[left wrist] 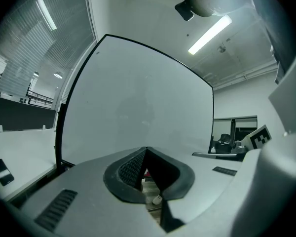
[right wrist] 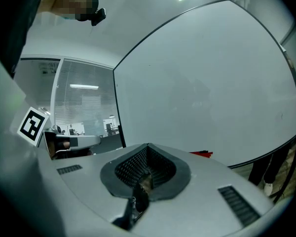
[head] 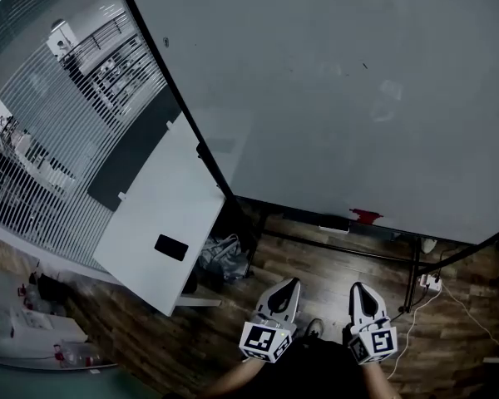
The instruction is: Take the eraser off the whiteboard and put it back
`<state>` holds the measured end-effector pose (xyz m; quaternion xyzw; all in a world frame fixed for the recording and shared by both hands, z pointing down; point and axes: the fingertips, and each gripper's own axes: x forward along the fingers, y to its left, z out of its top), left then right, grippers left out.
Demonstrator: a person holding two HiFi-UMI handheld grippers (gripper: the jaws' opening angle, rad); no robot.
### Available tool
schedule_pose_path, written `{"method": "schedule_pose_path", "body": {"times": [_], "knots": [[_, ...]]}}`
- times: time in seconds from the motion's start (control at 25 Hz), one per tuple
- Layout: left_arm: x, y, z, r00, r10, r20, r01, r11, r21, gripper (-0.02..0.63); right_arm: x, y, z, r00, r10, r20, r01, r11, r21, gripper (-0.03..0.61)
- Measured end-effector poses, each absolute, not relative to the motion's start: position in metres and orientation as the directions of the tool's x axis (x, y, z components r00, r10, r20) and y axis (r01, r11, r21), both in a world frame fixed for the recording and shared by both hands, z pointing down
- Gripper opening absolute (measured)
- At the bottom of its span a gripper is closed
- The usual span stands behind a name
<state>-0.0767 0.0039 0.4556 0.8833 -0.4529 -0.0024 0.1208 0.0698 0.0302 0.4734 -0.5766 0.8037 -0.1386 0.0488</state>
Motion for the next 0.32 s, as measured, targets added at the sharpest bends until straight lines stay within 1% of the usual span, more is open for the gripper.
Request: {"method": "schedule_pose_path", "body": {"times": [0.32], "knots": [[-0.0716, 0.0065, 0.4599, 0.587, -0.802, 0.108, -0.801, -0.556, 0.221, 0.008, 0.0745, 0.0273, 0.4737, -0.340, -0.937, 0.080, -0.911, 0.308, -0.273, 0.015]]}}
